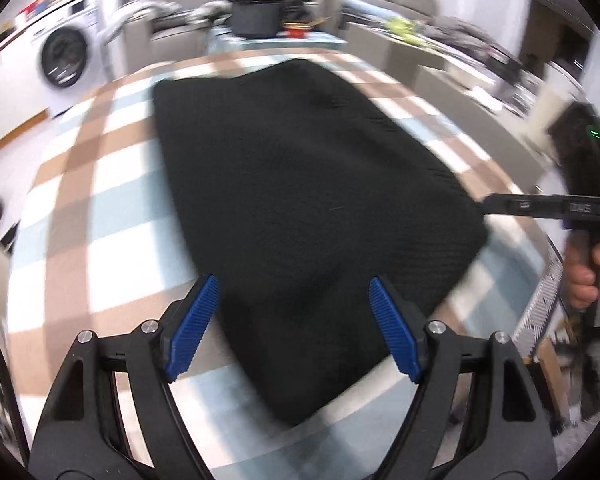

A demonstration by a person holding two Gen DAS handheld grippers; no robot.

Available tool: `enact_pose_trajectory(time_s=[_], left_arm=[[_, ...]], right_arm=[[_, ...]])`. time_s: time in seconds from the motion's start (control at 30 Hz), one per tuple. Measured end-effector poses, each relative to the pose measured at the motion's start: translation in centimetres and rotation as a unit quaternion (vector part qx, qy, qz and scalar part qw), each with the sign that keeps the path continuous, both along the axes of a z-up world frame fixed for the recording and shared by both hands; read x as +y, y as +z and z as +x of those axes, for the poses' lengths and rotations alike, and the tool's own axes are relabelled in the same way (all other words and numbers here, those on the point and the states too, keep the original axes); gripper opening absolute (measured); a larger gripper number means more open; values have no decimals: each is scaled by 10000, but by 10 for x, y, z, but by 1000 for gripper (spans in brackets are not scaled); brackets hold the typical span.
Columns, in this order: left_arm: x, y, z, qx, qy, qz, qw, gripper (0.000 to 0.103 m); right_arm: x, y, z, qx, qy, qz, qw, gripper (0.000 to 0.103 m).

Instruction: Fold small clothes

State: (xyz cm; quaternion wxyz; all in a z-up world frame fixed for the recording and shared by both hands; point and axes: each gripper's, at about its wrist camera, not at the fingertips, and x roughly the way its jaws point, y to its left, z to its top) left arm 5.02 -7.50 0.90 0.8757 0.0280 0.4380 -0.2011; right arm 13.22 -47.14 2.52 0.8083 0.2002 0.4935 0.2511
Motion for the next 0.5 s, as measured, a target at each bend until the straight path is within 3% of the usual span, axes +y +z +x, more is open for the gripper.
enact_pose_trajectory(time_s=[0.1,0.2,0.37,0.47,0.5], left_arm=[[-38,-1,0,1,-689,49,9976,76],[-74,-4,-3,-15,-1144,249,9931,76],[-114,0,-4,-138,-1540,303,9875,76],[-128,8,-1,-467,-1442,436,9875,75],[-128,12,2,-545,-1356,376,9885,68]], right_arm=[[9,-7,-7,-2,49,310,9995,38],[27,-5,-3,-45,130,226,9997,13],[33,16,12,-296,177,735,9967,9],[33,29,21,-380,207,1167,9922,9],[33,32,23,-405,237,1253,9910,9]])
